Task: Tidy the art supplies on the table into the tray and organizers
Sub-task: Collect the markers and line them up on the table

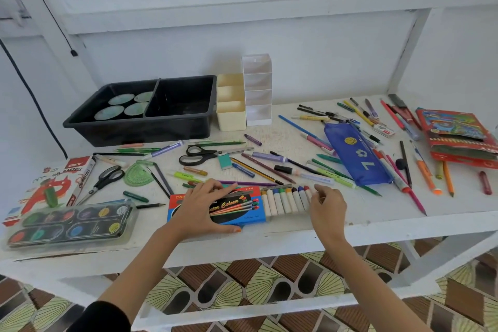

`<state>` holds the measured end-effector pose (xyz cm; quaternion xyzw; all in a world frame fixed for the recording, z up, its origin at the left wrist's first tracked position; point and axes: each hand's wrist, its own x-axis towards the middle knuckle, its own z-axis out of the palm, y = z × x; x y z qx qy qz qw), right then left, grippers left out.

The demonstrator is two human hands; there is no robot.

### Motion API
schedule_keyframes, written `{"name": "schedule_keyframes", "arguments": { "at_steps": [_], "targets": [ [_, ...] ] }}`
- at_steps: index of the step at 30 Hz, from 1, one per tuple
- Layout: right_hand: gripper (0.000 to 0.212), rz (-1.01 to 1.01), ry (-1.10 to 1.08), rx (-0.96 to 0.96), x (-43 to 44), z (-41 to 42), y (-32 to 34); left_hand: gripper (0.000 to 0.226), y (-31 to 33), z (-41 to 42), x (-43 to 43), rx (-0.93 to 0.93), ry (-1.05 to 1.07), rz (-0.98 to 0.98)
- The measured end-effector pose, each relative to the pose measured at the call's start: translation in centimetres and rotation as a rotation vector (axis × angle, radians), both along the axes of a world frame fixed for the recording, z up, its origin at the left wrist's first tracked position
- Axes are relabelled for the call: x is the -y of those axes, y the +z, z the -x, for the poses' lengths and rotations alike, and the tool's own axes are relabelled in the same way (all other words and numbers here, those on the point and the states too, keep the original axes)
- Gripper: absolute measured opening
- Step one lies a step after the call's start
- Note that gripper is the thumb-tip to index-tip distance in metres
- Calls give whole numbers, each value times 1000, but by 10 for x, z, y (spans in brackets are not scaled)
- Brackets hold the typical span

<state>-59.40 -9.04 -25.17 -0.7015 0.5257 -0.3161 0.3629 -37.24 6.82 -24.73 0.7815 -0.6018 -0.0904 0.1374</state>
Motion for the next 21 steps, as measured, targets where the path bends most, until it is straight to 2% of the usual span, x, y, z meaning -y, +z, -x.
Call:
{"name": "schedule_keyframes", "arguments": {
  "at_steps": [7, 12, 14, 16, 18, 21],
  "targets": [
    [21, -32, 144, 159, -20, -19, 24, 93, 4, 16, 15, 61, 7, 41],
    [23, -304, 269, 332, -25, -23, 34, 91, 8, 22, 17, 56, 25, 121],
    [26, -389, 236, 432, -19, -19, 31, 91, 10, 22, 15, 39, 35, 149],
    [25, -435, 99, 470, -11, -14, 28, 92, 14, 22, 14, 12, 49, 202],
    [21, -633, 91, 549, -7, -10, 28, 92, 18, 23, 15, -5, 53, 257],
    [23, -1011, 292, 726, -13, -8, 35, 91, 24, 27, 18, 2, 38, 297]
  ]
}}
